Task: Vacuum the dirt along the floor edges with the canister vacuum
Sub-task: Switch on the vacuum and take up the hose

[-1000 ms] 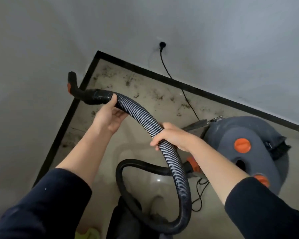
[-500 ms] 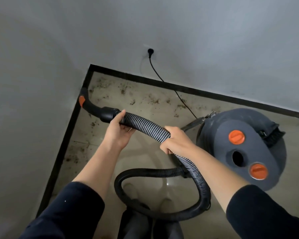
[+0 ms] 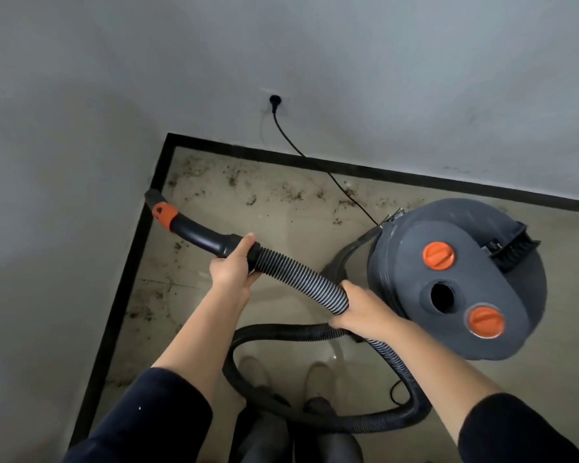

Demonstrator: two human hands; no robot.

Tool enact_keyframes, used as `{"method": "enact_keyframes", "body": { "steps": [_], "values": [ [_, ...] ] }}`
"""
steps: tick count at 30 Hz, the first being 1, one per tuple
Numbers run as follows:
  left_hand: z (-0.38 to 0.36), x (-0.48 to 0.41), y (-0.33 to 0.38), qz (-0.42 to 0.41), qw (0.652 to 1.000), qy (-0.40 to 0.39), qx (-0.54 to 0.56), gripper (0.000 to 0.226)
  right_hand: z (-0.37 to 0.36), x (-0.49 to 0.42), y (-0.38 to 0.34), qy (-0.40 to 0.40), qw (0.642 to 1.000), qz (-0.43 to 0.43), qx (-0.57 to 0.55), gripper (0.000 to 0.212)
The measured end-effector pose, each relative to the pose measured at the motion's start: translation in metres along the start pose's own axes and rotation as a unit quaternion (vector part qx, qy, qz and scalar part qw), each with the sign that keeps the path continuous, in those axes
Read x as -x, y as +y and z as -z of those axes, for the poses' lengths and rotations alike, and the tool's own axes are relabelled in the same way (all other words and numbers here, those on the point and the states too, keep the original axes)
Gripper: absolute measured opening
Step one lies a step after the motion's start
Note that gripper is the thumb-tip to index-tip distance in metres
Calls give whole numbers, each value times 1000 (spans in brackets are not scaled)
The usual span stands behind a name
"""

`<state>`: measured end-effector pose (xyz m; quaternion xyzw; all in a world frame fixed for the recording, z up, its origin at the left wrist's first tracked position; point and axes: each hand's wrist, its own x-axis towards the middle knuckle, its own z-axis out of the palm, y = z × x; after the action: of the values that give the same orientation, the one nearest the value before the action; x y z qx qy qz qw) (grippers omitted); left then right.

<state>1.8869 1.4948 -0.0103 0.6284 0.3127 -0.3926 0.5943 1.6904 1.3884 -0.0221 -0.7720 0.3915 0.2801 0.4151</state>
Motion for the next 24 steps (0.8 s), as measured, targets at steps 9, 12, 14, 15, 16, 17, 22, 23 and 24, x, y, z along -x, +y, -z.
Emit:
{"method": "enact_keyframes", "body": {
  "steps": [9,12,14,15,16,17,22,23,24],
  "values": [
    [-23,30,-41,-20,999,-33,27,56,11,8,1,145,978,98,111,29],
    [-23,32,-32,-1,994,-66,83,38,23,12,7,125,985,95,70,28],
    [-26,31,-30,11,995,-54,84,34,27,14,11,103,988,95,68,28],
    [-27,31,-32,12,996,-42,74,35,27,16,13,89,989,95,74,28],
    [-27,30,-32,10,997,-30,65,37,26,19,13,74,989,98,78,28],
    [-29,29,-34,9,998,-24,57,37,27,23,15,63,990,97,74,28],
    [-50,39,-48,15,999,-27,16,37,55,55,38,108,990,88,-1,36],
    [-55,44,-51,13,999,-29,7,38,60,60,45,129,988,83,-13,39],
    [-60,48,-54,9,999,-32,-4,40,65,65,52,154,985,79,-24,38]
  ]
}}
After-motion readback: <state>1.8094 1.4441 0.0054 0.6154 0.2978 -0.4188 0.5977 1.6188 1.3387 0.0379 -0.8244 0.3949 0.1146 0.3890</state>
